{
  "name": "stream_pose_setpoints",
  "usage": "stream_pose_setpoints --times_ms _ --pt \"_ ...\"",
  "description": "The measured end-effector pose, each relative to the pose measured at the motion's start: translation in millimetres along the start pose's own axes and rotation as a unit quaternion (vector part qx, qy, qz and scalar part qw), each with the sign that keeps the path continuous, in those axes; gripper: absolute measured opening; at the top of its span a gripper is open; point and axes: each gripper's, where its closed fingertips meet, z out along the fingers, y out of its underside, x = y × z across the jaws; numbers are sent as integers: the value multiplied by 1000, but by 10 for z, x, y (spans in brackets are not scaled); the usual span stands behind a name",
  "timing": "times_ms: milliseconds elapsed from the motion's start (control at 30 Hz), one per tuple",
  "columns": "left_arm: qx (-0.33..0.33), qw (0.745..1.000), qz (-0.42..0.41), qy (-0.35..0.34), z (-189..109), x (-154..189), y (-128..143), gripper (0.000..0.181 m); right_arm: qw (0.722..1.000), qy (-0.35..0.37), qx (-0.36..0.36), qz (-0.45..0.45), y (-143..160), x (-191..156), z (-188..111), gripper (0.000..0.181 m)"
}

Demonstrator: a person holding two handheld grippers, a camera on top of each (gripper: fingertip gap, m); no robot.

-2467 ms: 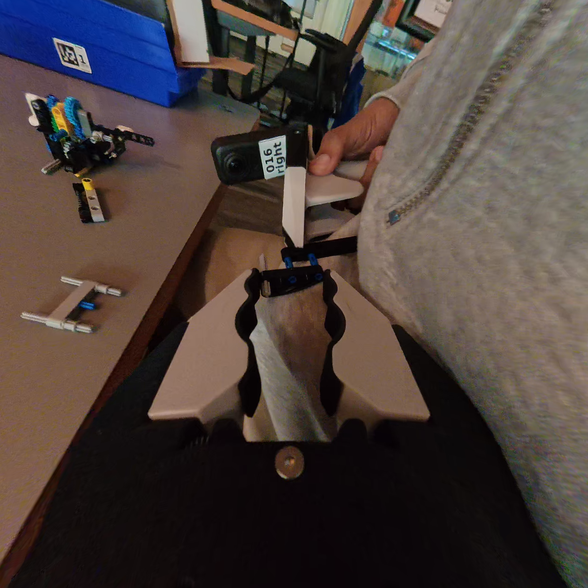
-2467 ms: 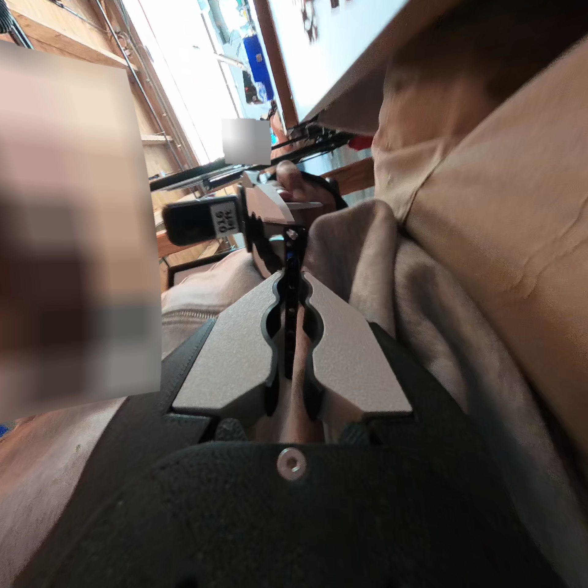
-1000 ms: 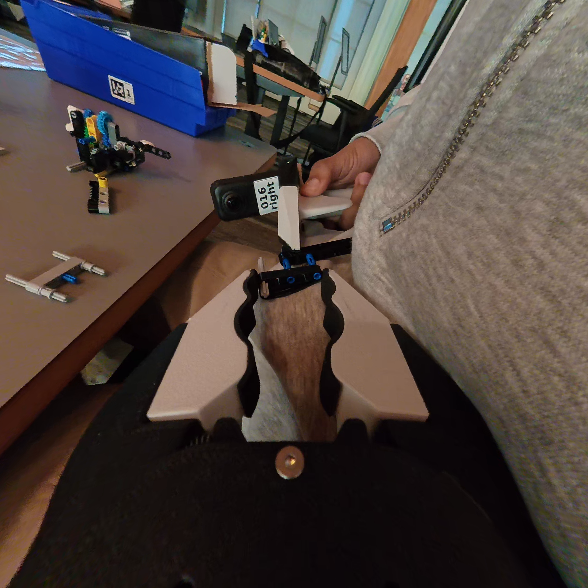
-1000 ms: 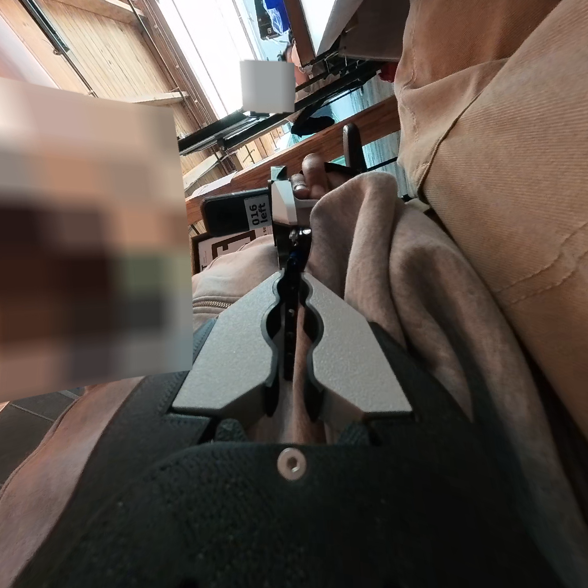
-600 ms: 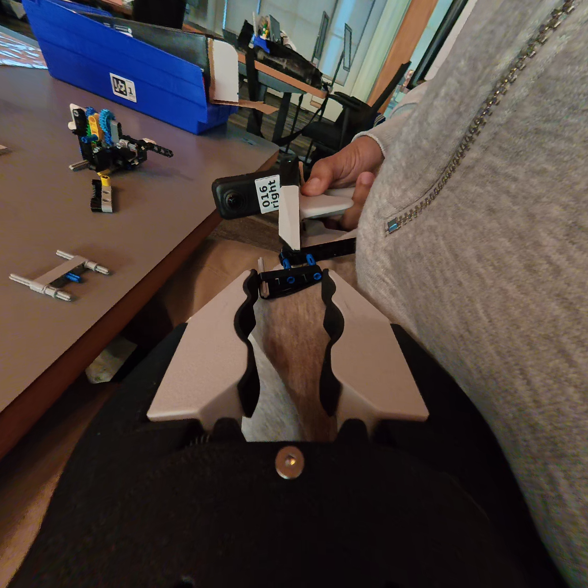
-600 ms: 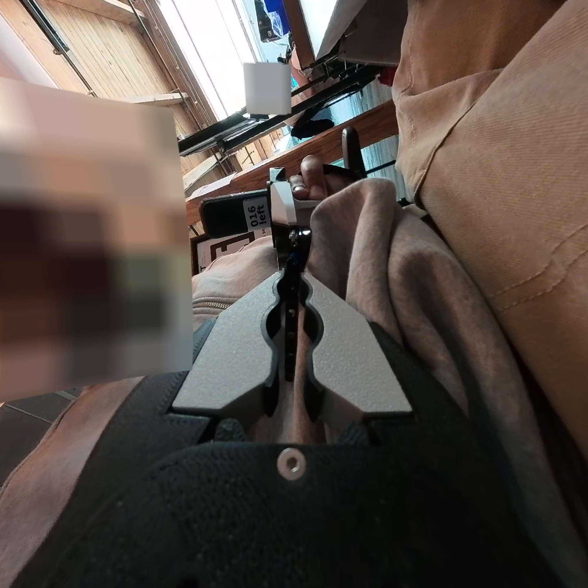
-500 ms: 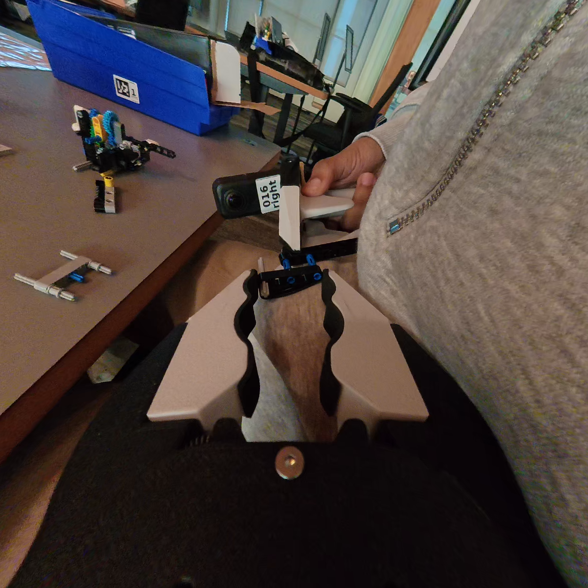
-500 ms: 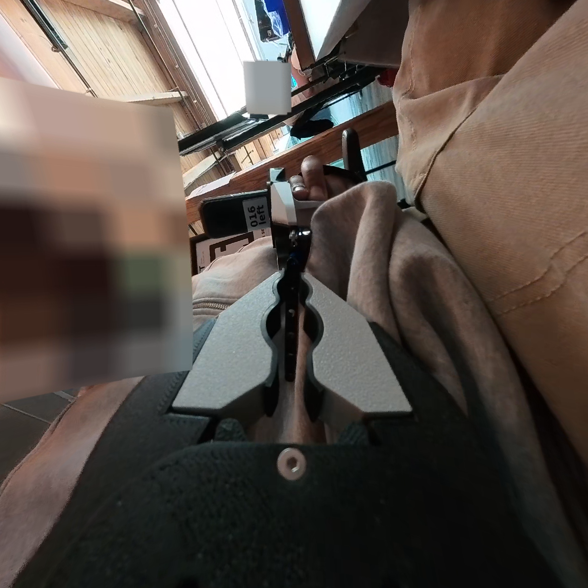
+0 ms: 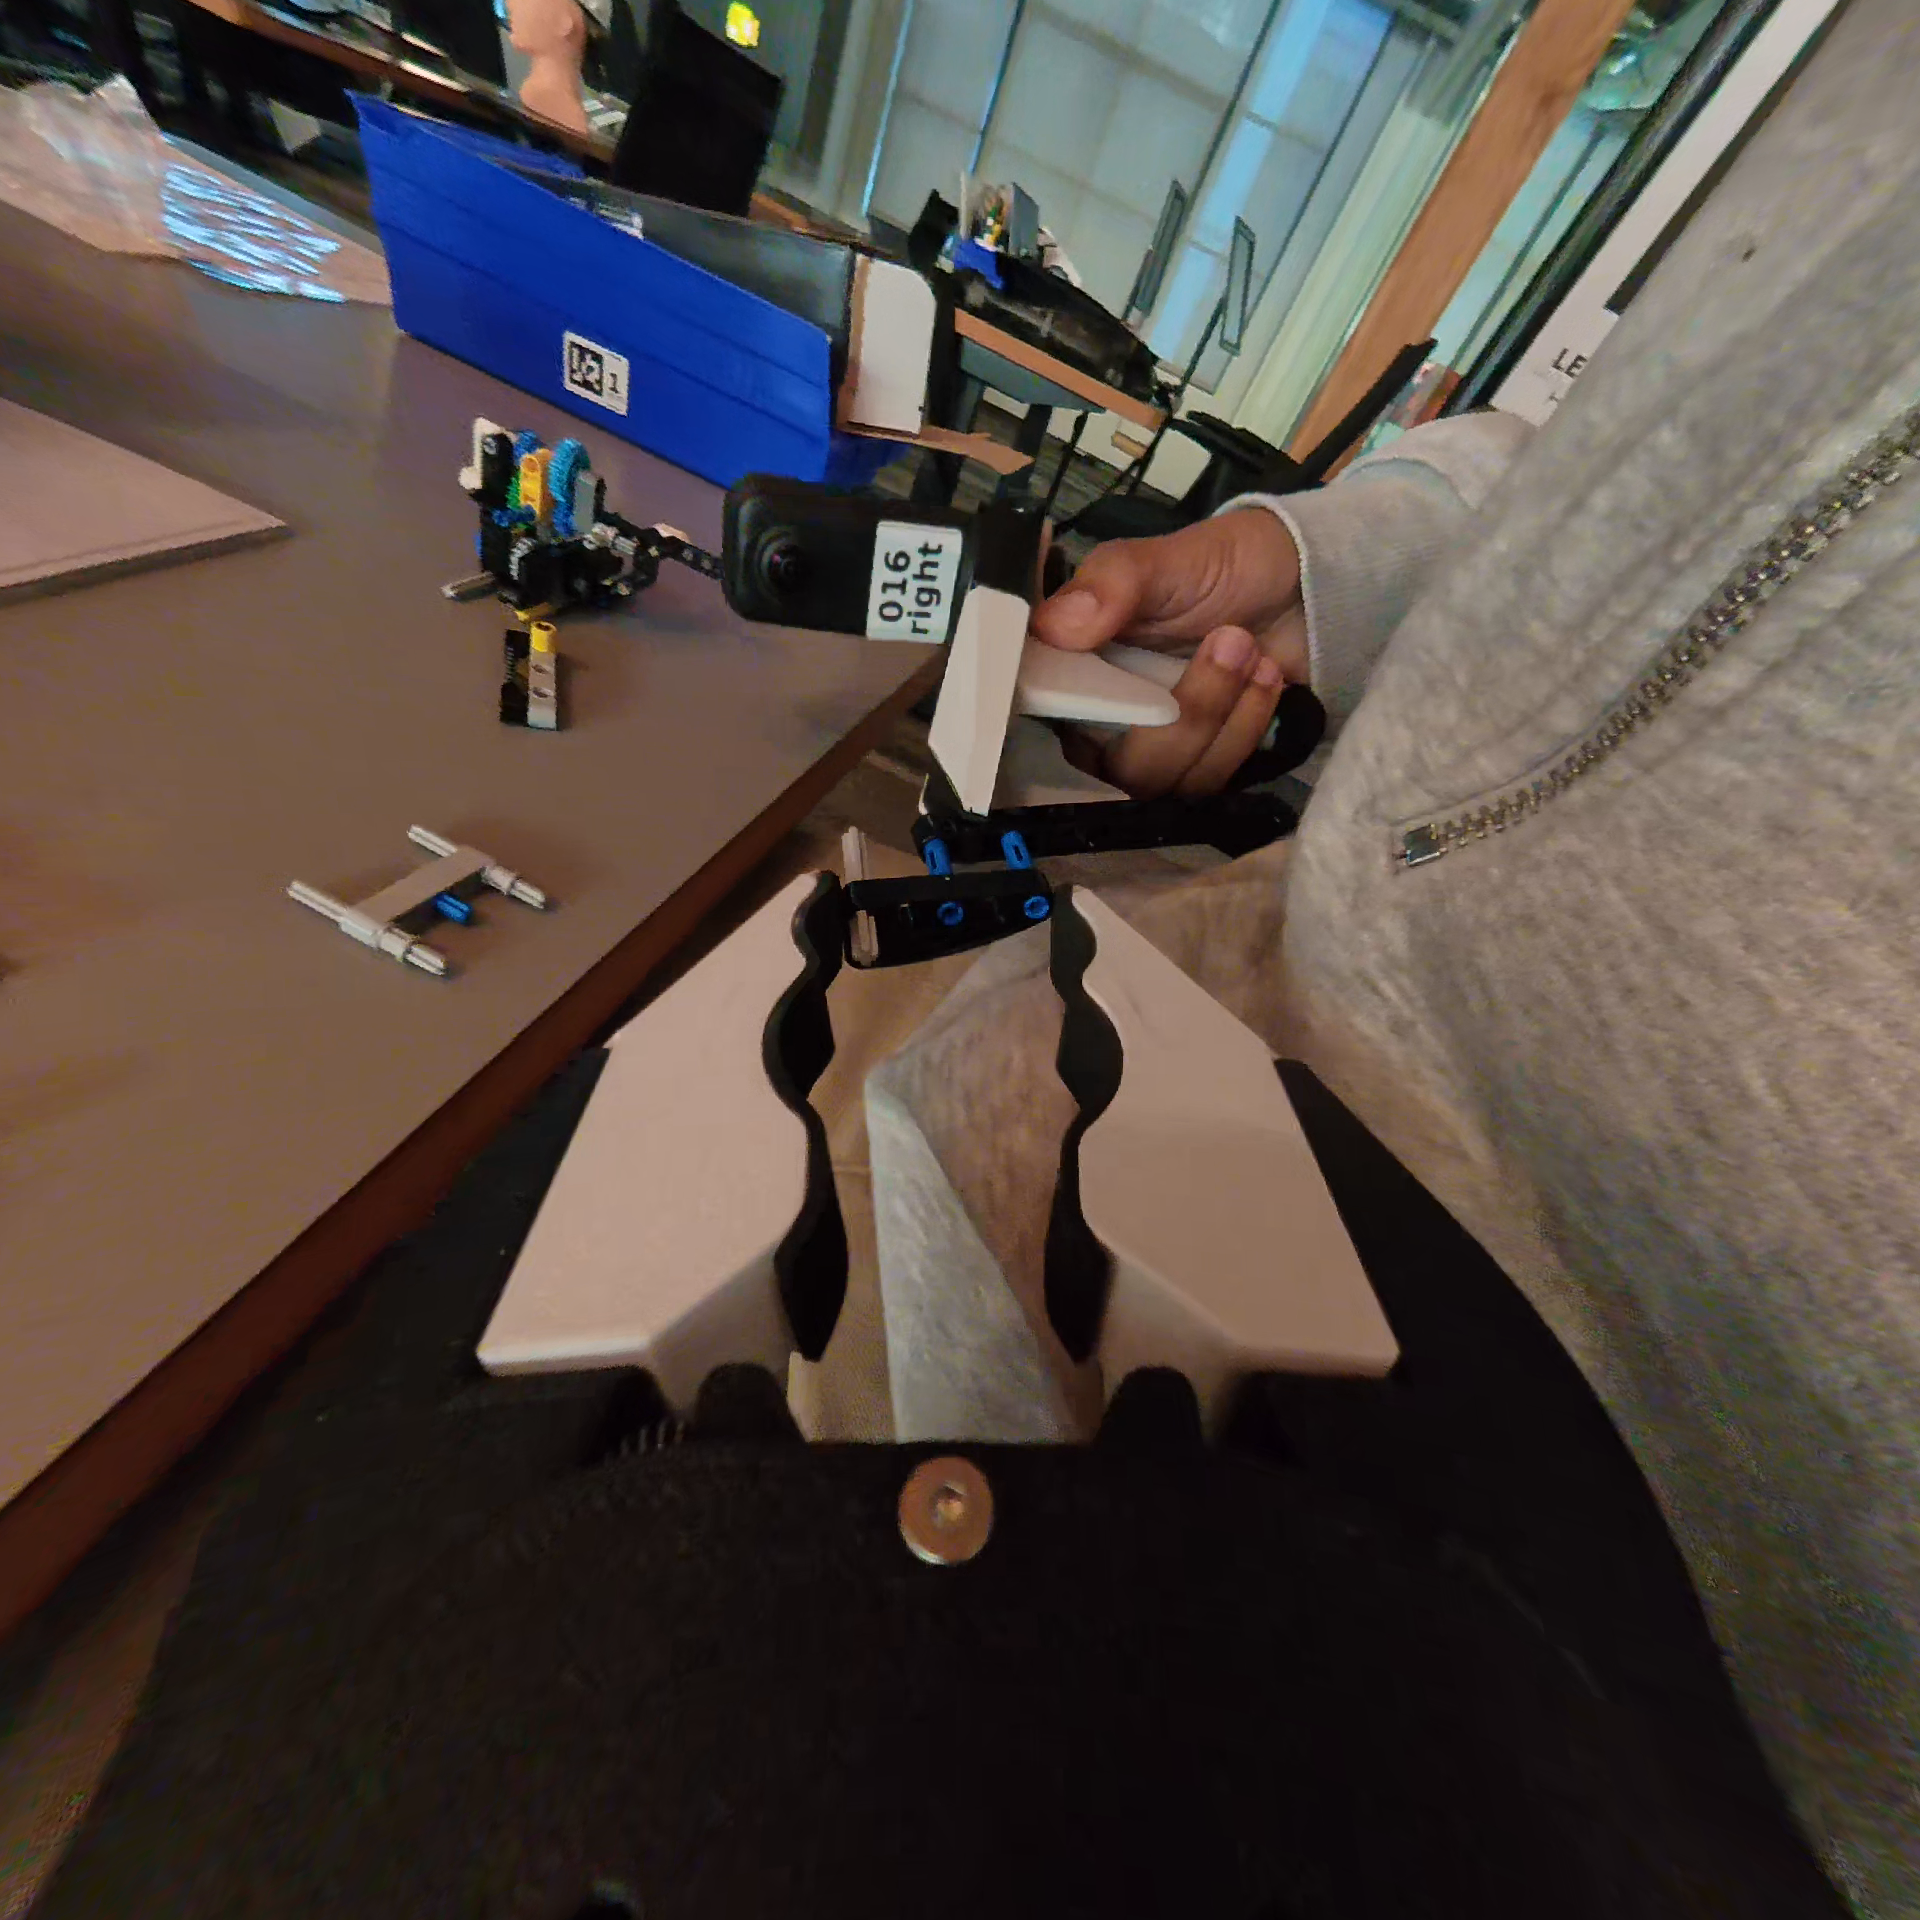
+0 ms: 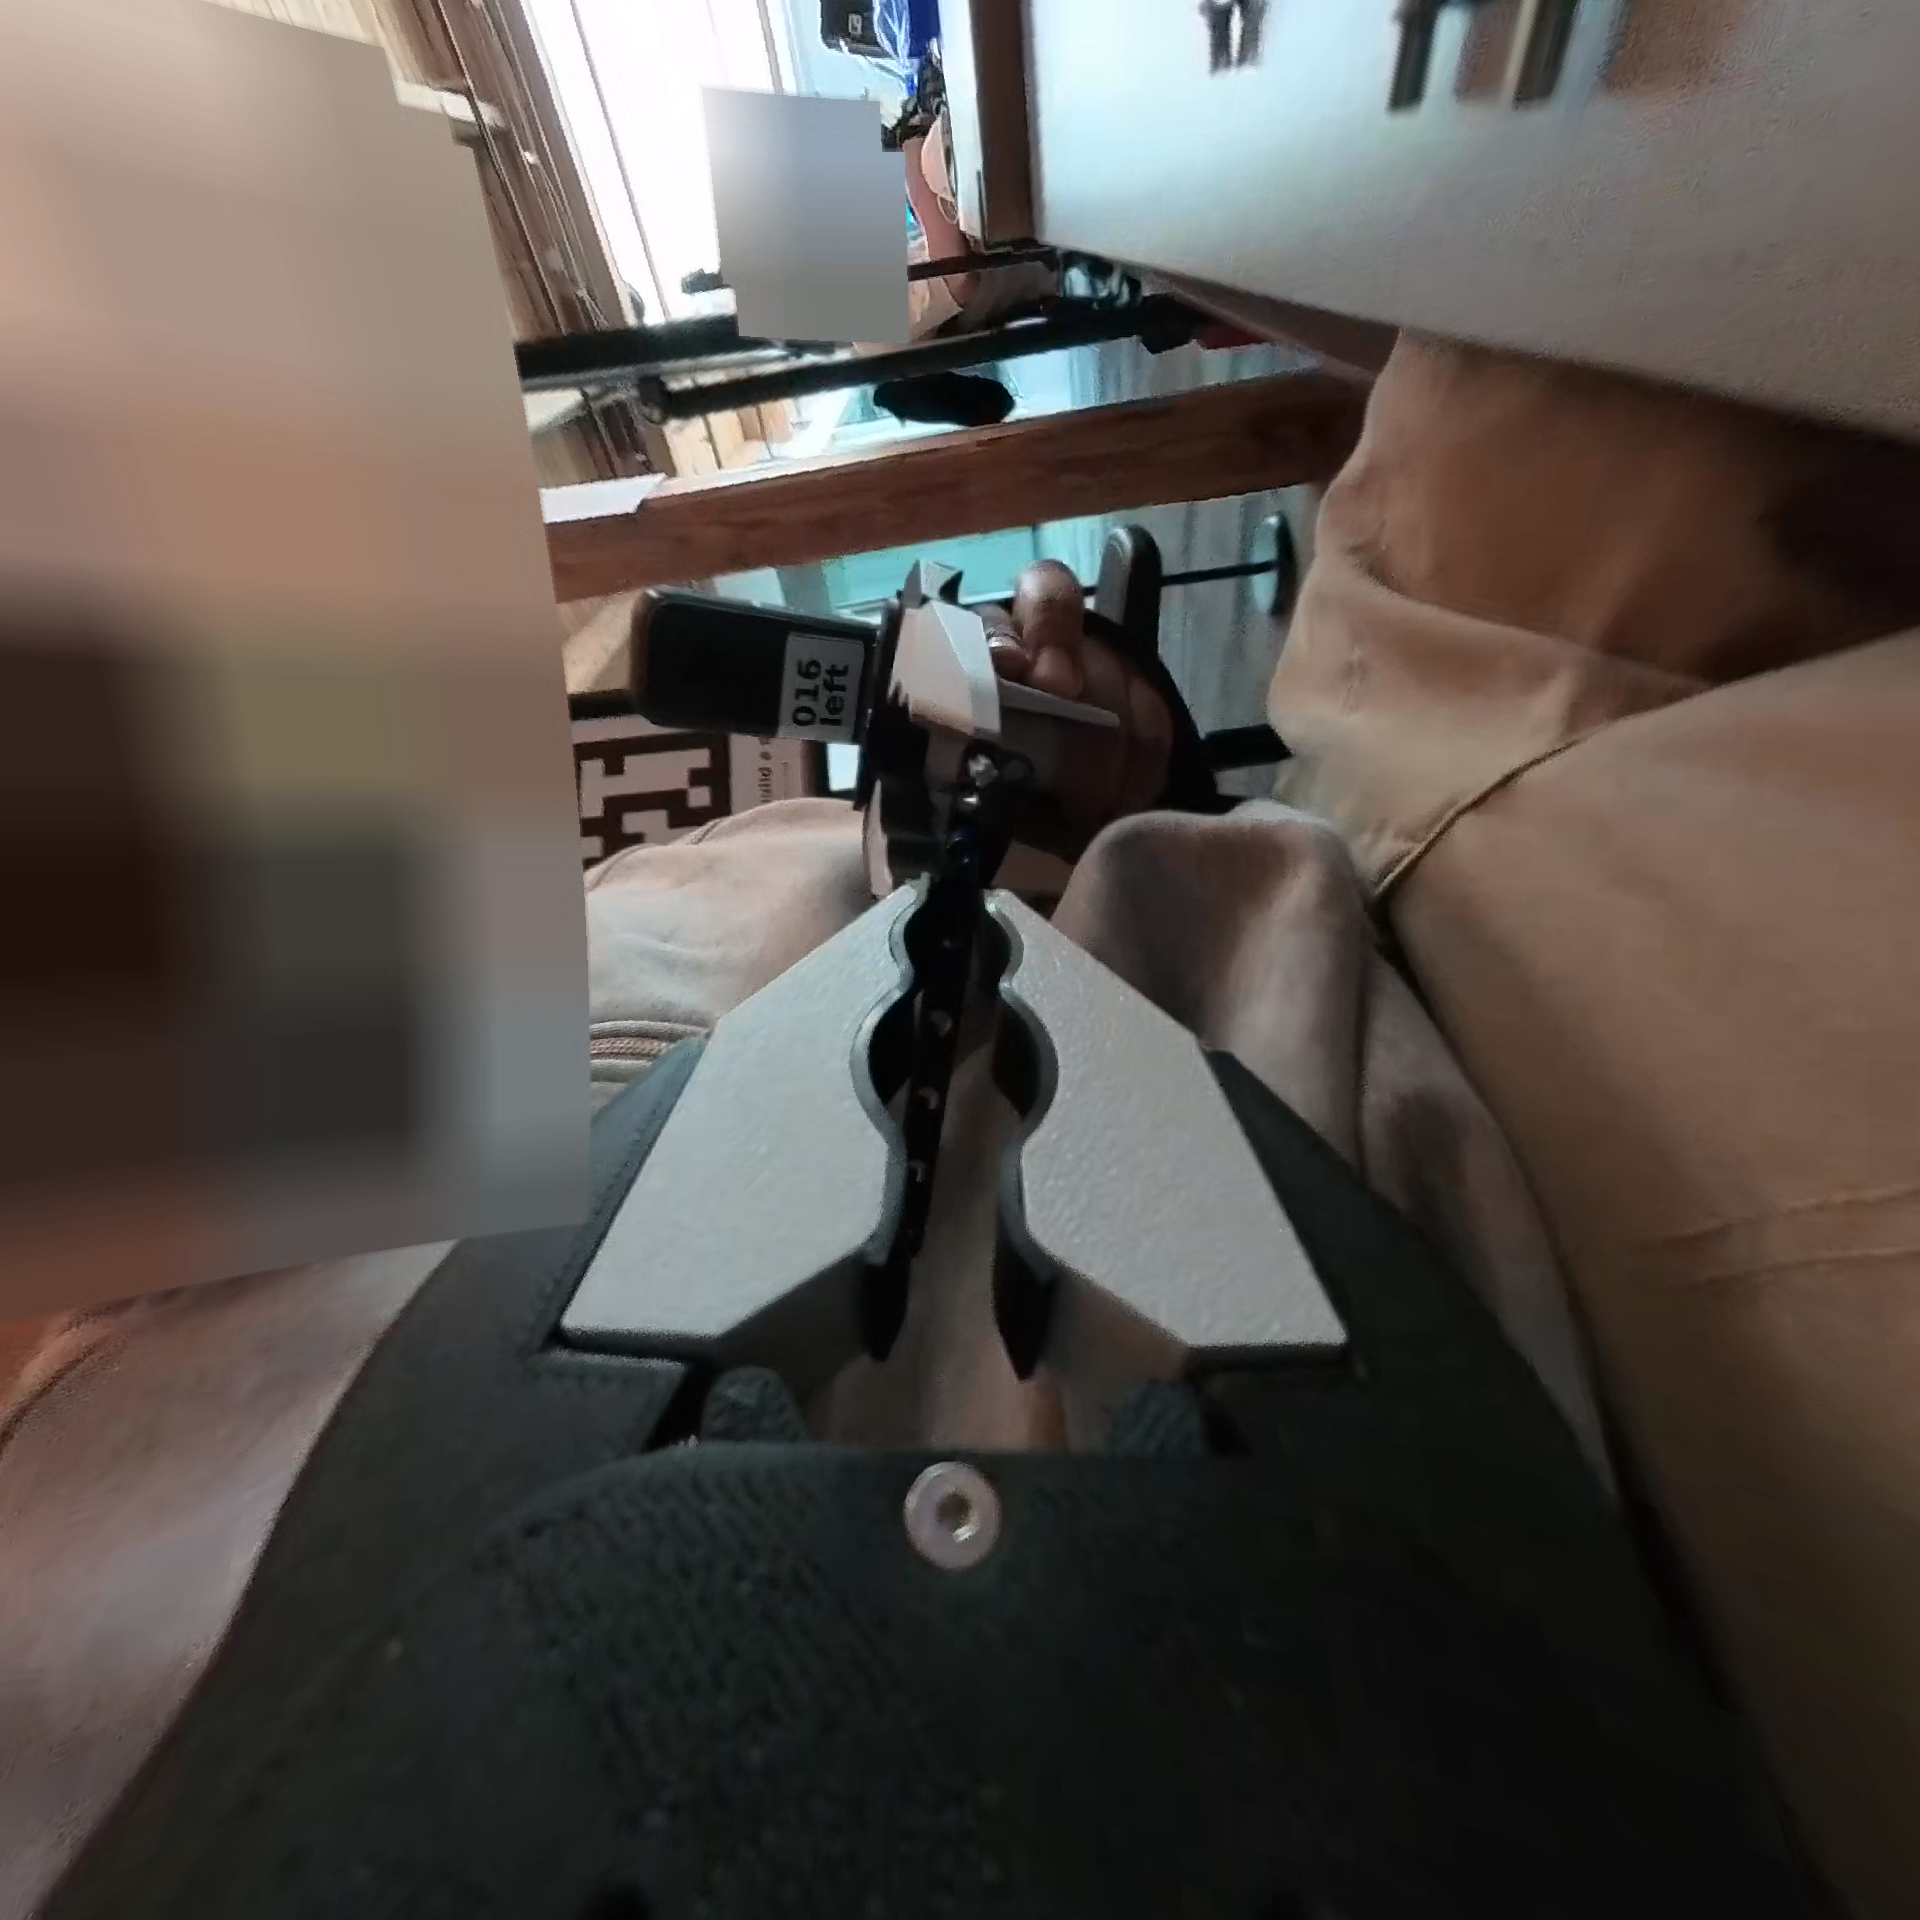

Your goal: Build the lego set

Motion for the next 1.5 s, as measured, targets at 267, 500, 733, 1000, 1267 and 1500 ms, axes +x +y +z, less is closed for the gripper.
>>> stream_pose_setpoints --times_ms 267,500,733,1000,1267,1500 --pt "48 998 -41 -20 -114 -200 -159 36 988 80 17 -133 -308 -52 -149 6" --pt "56 996 -29 -60 -157 -395 -221 36 976 101 47 -190 -532 -63 -330 5" --pt "50 996 -15 -70 -119 -416 -207 36 980 51 52 -184 -524 -113 -281 5" --pt "42 997 -7 -67 -66 -395 -187 36 984 24 62 -165 -488 -112 -283 5" --pt "34 997 -1 -67 -49 -384 -158 36 985 23 65 -161 -494 -88 -273 5" --pt "31 997 -3 -75 -53 -429 -148 36 977 37 71 -197 -575 -64 -279 5"
